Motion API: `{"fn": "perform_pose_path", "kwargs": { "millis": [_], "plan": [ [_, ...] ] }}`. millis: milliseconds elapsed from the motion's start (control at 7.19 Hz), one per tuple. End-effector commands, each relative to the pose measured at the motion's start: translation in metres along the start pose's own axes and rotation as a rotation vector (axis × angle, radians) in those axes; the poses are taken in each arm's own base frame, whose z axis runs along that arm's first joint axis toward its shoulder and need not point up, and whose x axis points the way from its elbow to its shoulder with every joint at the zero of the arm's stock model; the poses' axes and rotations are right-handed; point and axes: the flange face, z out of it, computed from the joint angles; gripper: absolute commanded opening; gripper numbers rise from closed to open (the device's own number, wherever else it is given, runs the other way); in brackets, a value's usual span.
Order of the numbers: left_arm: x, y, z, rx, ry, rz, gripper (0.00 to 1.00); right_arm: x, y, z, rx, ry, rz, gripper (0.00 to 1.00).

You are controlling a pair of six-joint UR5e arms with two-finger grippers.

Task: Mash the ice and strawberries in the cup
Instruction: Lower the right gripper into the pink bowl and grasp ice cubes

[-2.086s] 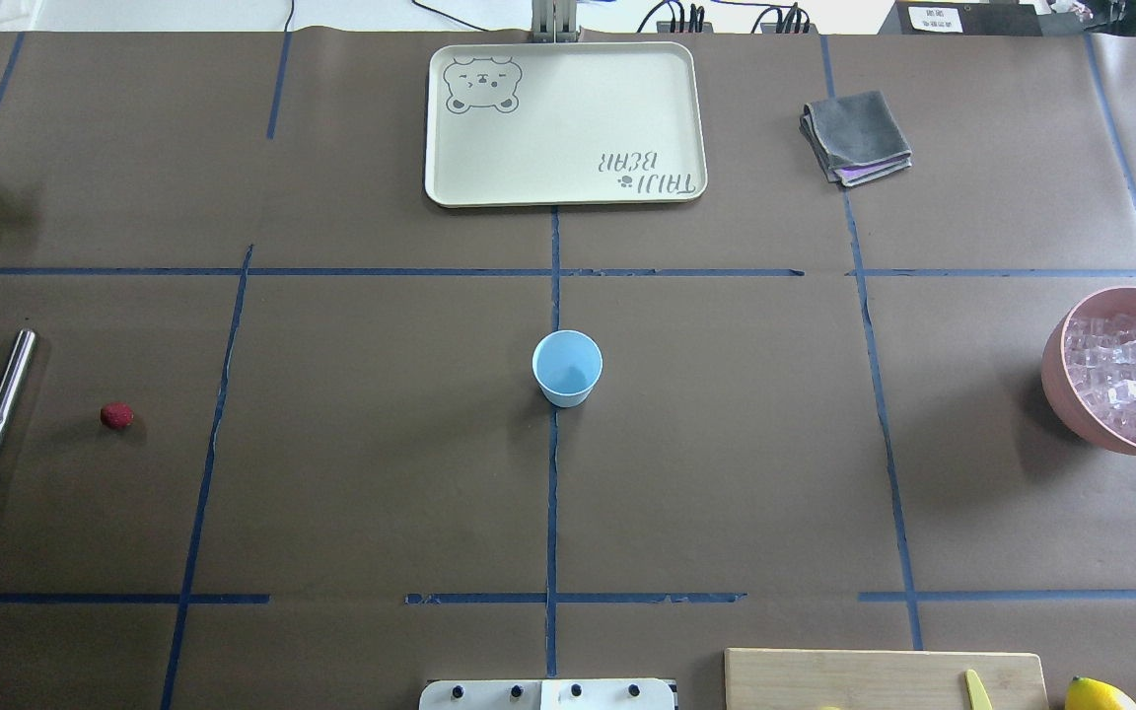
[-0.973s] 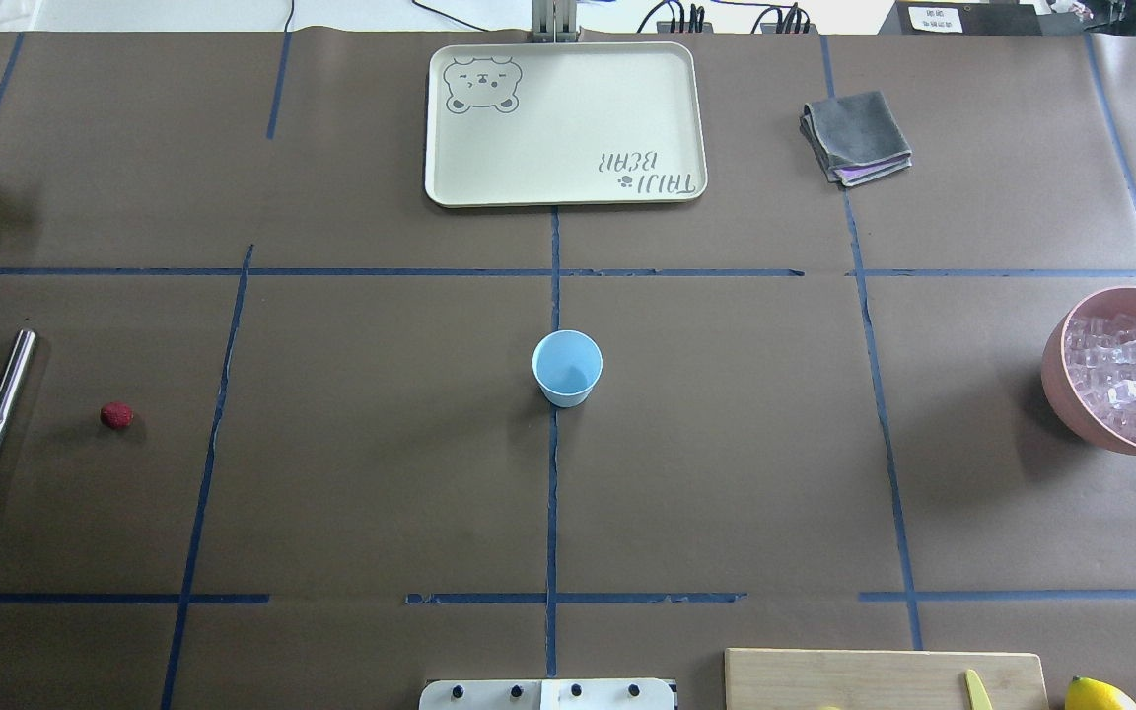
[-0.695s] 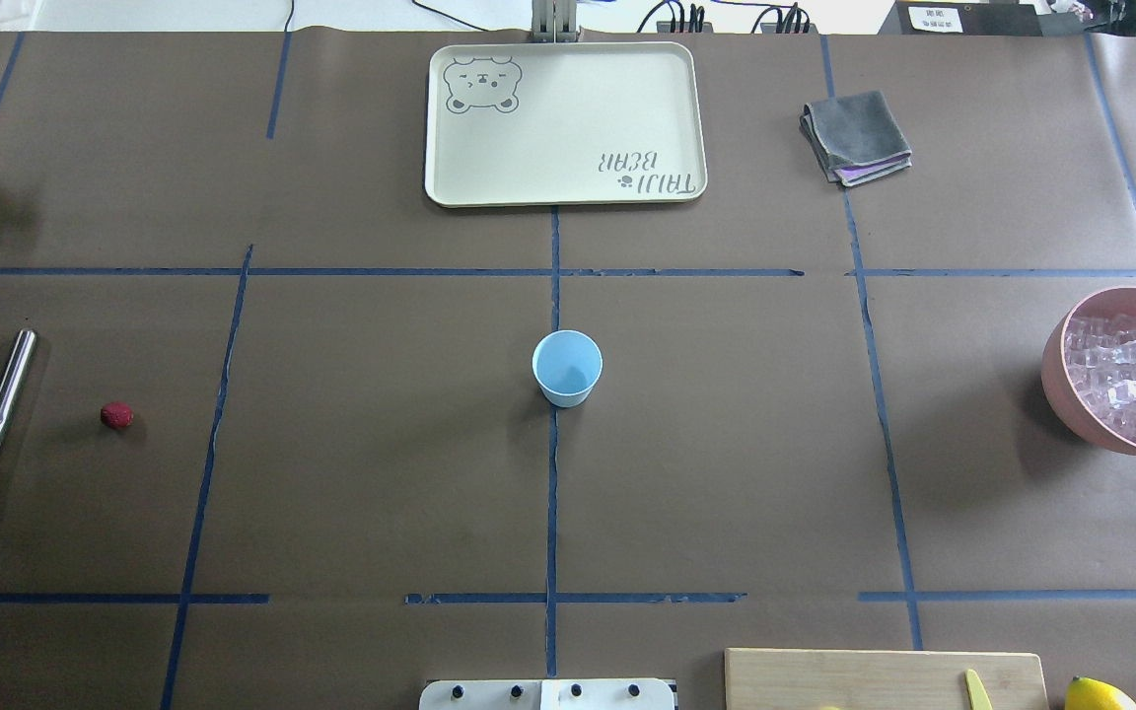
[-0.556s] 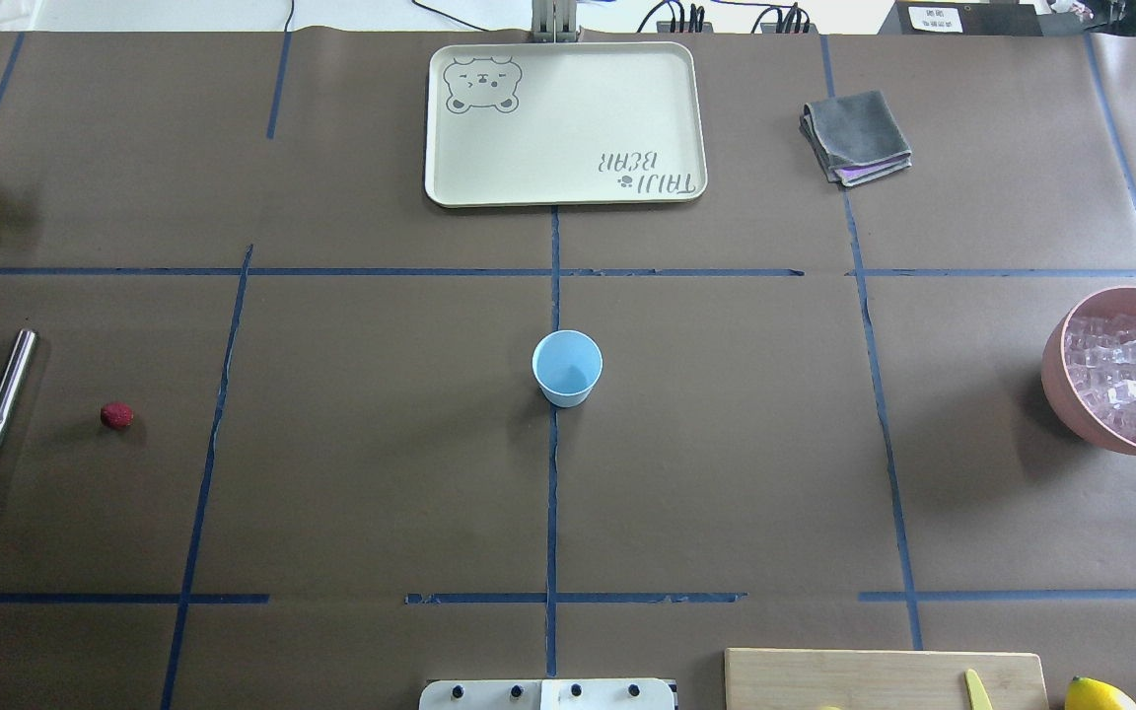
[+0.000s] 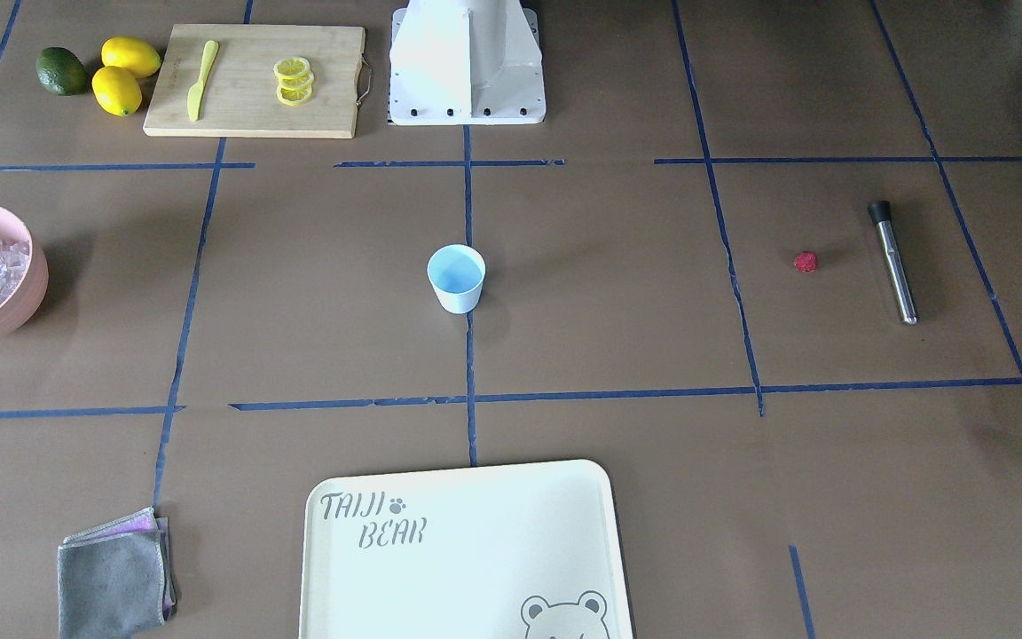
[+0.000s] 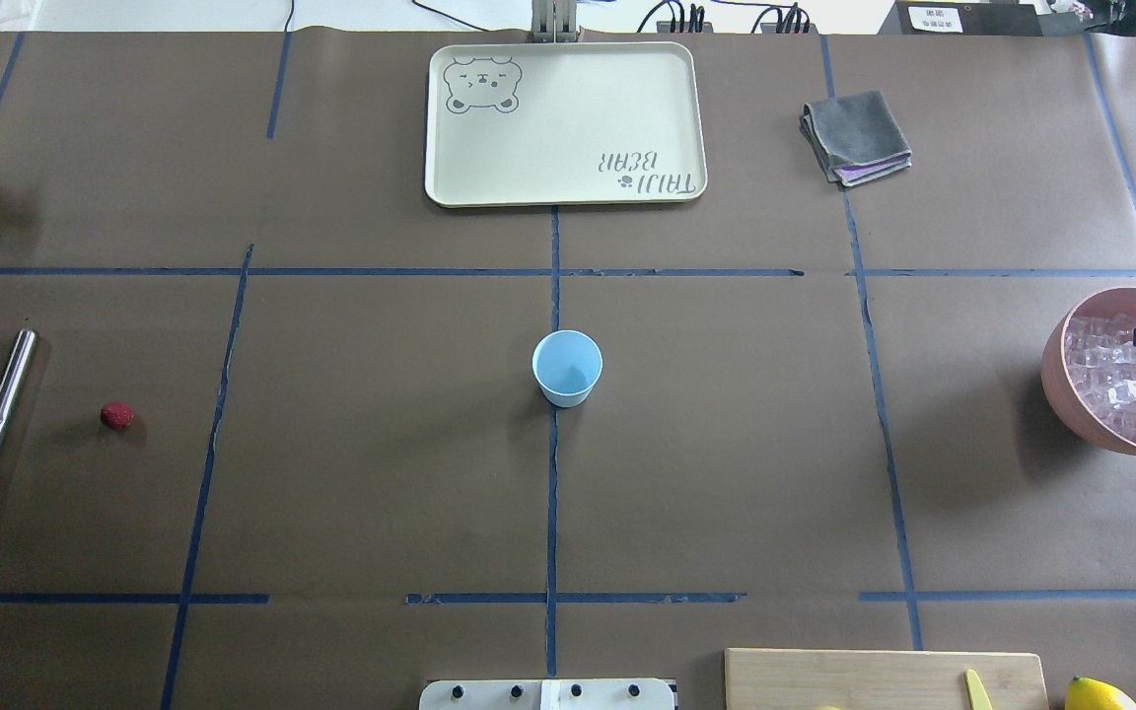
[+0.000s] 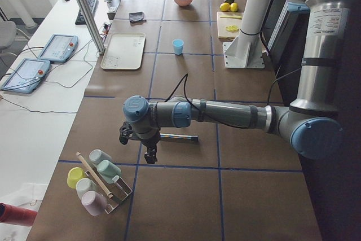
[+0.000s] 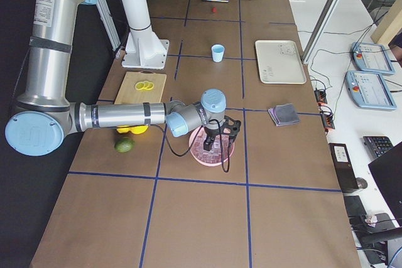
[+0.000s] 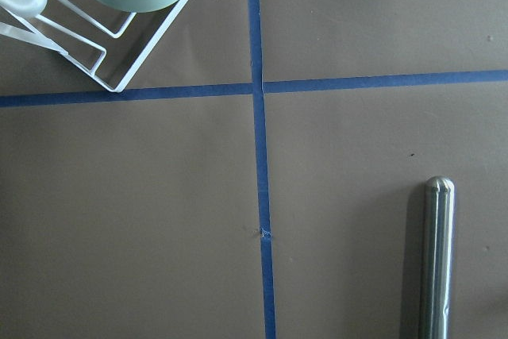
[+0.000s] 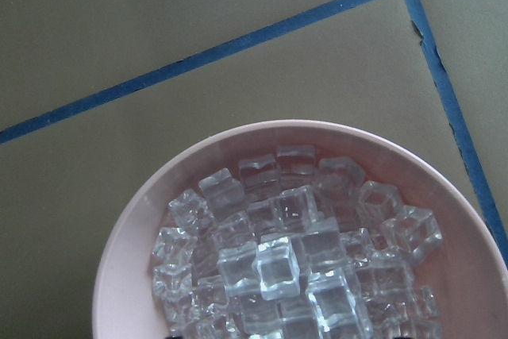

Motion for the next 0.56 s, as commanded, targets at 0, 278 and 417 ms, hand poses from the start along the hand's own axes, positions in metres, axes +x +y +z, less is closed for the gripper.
{"fn": "perform_pose_path", "kwargs": {
  "millis": [0, 278, 417],
  "plan": [
    [0.000, 0.000, 0.002, -0.003, 0.001, 0.002, 1.00, -0.009, 0.014, 0.019, -0.028, 0.017, 0.000, 0.89],
    [0.001, 0.000, 0.002, -0.002, 0.001, 0.003, 1.00, -0.020, 0.021, 0.030, -0.052, 0.023, 0.010, 0.88],
    [0.000, 0.000, 0.002, -0.003, 0.001, 0.002, 1.00, -0.019, 0.023, 0.034, -0.057, 0.031, 0.007, 0.87]
  ]
}}
